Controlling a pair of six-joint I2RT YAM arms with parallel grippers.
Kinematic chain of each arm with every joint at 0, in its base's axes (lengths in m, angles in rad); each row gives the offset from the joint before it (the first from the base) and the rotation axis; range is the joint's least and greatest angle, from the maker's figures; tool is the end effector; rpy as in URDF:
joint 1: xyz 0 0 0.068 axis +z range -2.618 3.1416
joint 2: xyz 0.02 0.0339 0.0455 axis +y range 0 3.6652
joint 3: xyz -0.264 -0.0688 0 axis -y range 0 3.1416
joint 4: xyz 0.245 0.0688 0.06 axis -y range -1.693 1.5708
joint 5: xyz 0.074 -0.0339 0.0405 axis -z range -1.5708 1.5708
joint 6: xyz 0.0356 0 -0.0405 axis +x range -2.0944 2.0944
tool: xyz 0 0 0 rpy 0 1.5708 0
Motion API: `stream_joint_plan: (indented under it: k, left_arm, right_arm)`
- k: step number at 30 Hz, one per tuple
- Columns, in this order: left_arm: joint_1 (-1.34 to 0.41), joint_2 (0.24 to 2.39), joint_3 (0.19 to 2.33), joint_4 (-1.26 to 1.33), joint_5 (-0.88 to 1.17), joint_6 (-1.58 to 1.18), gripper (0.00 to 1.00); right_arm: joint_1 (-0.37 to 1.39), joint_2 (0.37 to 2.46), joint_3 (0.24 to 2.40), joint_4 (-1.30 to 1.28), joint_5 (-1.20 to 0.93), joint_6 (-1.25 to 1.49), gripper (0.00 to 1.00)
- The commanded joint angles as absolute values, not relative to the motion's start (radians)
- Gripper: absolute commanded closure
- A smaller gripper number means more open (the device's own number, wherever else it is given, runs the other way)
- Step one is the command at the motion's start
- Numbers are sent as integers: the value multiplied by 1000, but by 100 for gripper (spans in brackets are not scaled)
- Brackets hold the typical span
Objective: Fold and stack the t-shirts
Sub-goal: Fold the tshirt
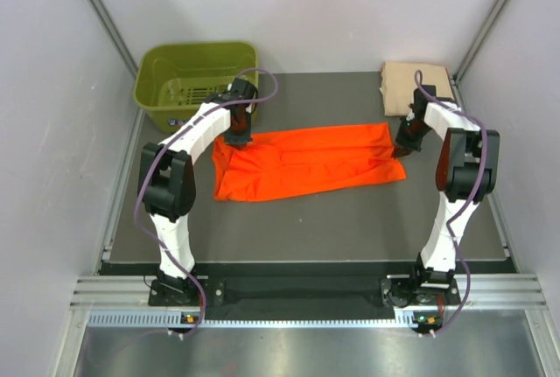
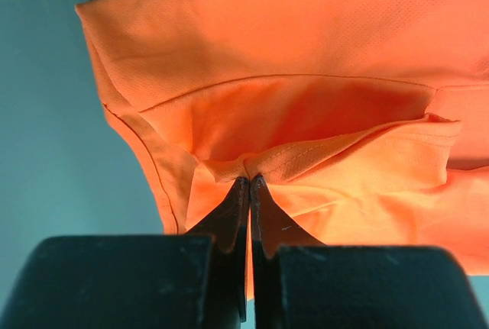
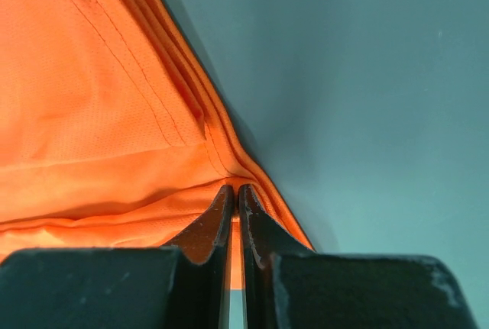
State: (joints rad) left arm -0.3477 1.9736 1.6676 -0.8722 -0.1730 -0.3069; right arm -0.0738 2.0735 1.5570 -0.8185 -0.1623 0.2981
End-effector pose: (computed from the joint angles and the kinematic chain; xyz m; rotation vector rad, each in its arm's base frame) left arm 0.3940 -0.1363 0.2390 0.0086 2.7155 0.0494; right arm 0.4147 -0.0249 0.1699 0.5110 2.8682 0.2741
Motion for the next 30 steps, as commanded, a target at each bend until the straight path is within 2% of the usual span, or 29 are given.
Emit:
stream_joint_plan:
  k: [1, 18, 30]
  left_arm:
    - [-339, 1974, 1674, -879, -179, -304, 100]
    - [-336, 1985, 1692, -871, -198, -311, 100]
    - [-336, 1947, 1694, -839, -221, -310, 100]
  right_arm:
    - [-61, 2097, 1614, -813, -164, 288, 97]
    - [-61, 2088, 1611, -813, -147, 288, 94]
    - [-61, 2065, 1602, -813, -135, 290, 95]
